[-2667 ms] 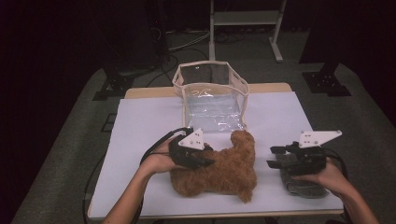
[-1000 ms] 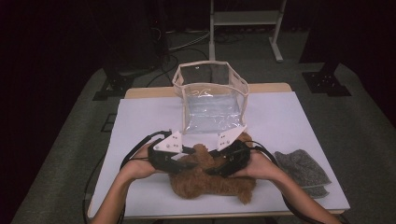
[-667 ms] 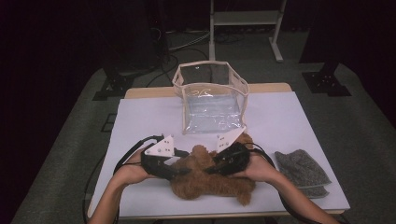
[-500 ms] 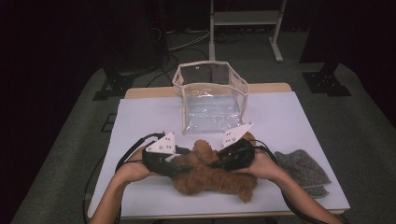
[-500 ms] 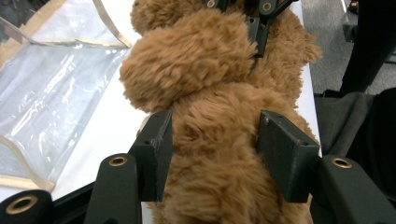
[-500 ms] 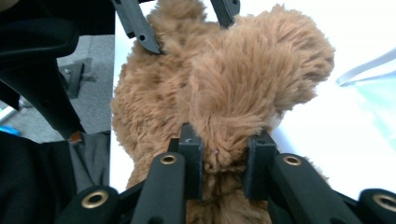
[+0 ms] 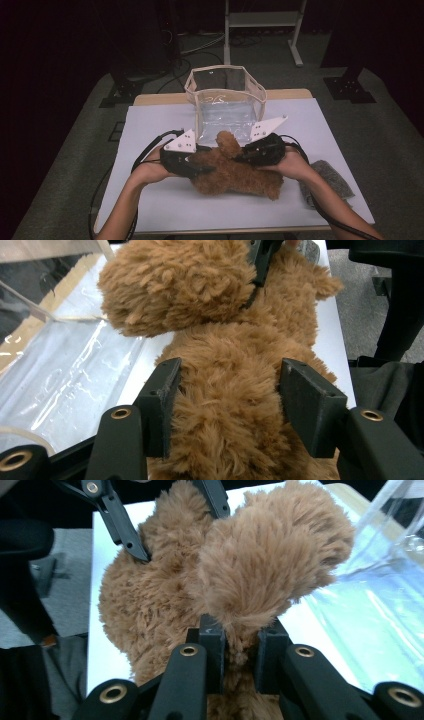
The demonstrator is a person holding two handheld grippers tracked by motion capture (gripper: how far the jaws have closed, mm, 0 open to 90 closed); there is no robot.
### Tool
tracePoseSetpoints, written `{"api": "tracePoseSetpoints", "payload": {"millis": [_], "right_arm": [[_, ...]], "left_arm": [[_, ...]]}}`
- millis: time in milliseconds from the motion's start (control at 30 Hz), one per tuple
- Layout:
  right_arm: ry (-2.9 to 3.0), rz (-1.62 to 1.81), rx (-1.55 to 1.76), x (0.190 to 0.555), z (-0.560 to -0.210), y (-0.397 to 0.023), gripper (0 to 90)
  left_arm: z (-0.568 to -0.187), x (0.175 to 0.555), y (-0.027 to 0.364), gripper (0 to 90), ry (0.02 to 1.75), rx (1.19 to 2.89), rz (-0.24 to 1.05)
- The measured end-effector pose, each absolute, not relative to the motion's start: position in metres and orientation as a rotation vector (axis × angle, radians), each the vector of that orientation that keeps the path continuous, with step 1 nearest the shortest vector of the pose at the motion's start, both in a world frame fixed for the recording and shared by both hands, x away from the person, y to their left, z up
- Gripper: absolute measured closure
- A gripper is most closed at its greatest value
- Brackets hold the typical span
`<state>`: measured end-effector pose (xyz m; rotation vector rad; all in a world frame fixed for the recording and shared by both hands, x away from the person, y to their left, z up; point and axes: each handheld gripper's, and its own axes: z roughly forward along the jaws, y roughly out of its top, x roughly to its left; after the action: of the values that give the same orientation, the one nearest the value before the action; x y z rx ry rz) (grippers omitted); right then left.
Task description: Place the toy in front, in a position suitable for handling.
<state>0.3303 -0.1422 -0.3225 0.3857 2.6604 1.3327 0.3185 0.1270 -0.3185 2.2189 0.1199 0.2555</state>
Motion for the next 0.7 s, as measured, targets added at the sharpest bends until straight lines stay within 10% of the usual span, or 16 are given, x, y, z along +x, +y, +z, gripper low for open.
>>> {"api": "tracePoseSetpoints", "payload": {"millis": [700], "right_arm": [[2.529,1.331,0.383,0.339,-0.309,-0.141,77.7]], "left_arm": [[-0.312,0.33,0.131,40.1,0.179,2.215,0.365]]}}
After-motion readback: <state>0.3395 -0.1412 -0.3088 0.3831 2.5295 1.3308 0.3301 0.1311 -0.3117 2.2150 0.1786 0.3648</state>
